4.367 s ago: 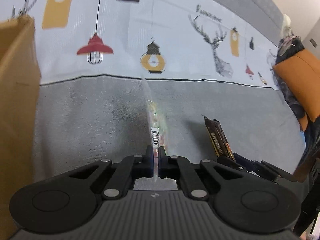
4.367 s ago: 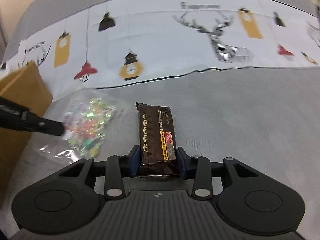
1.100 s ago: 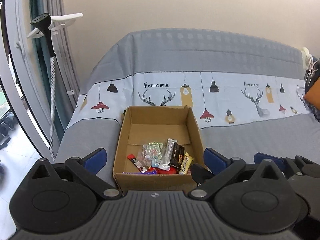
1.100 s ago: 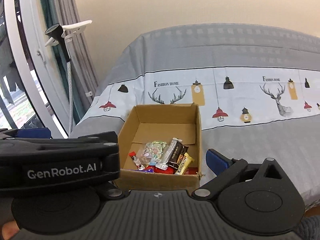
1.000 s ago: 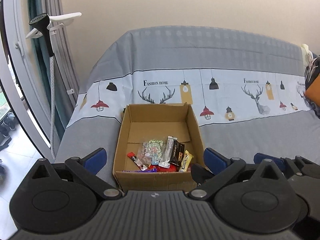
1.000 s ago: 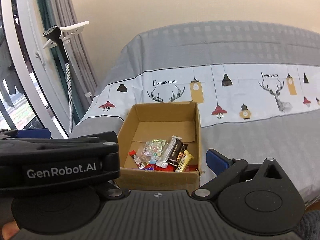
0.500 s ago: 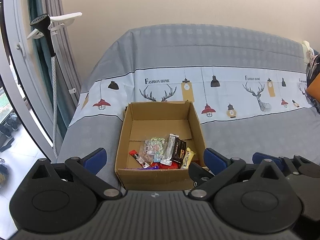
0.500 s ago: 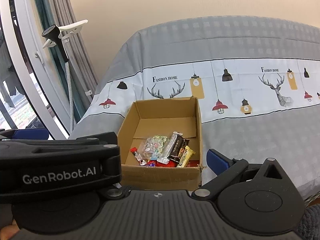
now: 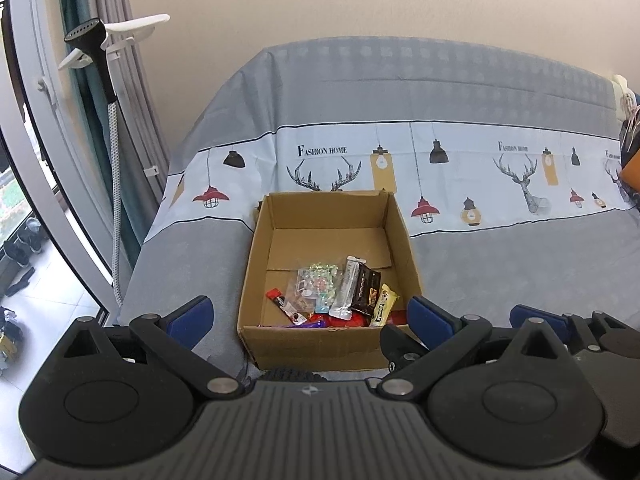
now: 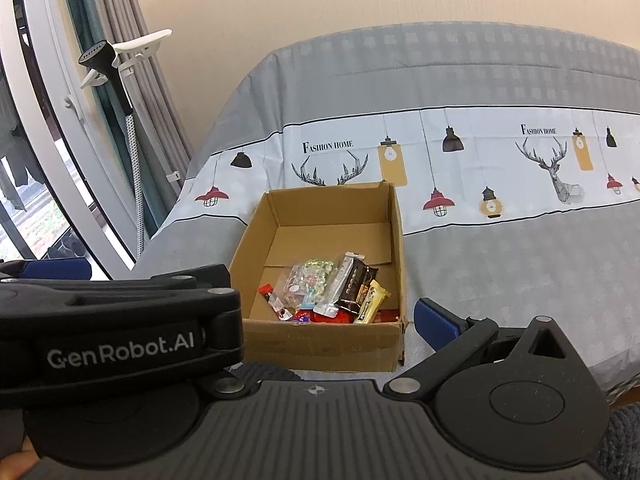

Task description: Organize snacks

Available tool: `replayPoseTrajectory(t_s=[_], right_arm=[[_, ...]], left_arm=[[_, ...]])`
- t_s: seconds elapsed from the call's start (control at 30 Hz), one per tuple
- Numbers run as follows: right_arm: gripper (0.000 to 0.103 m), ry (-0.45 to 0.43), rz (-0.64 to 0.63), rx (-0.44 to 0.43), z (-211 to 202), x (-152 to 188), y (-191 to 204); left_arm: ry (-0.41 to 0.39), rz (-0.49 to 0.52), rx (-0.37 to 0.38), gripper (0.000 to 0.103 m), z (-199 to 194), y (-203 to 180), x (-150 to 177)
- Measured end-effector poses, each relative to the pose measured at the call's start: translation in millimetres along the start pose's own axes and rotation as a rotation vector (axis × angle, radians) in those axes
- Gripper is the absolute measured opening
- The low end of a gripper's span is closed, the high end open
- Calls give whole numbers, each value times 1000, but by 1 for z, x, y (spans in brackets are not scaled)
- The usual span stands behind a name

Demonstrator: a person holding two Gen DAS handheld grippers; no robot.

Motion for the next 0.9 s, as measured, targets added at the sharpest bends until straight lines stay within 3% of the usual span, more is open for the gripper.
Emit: replayPoseTrajectory(t_s=[0.4, 0.9], right_arm=[[102, 14, 12, -23, 2, 1, 1], [102, 13, 15, -33, 0, 1, 1]], left_arm=[[17, 6, -29, 103, -2, 0, 0], [27, 8, -8, 103, -5, 0, 1]])
Point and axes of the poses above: each gripper's, at about its wrist camera, not at the fingertips, and z roughly the way its jaws point, y to its left, x to its underside, the point moved 6 cm from there along z, roughly the way its jaws point, and after that the axes turned 8 degrees about -z, right-handed, at the moved point
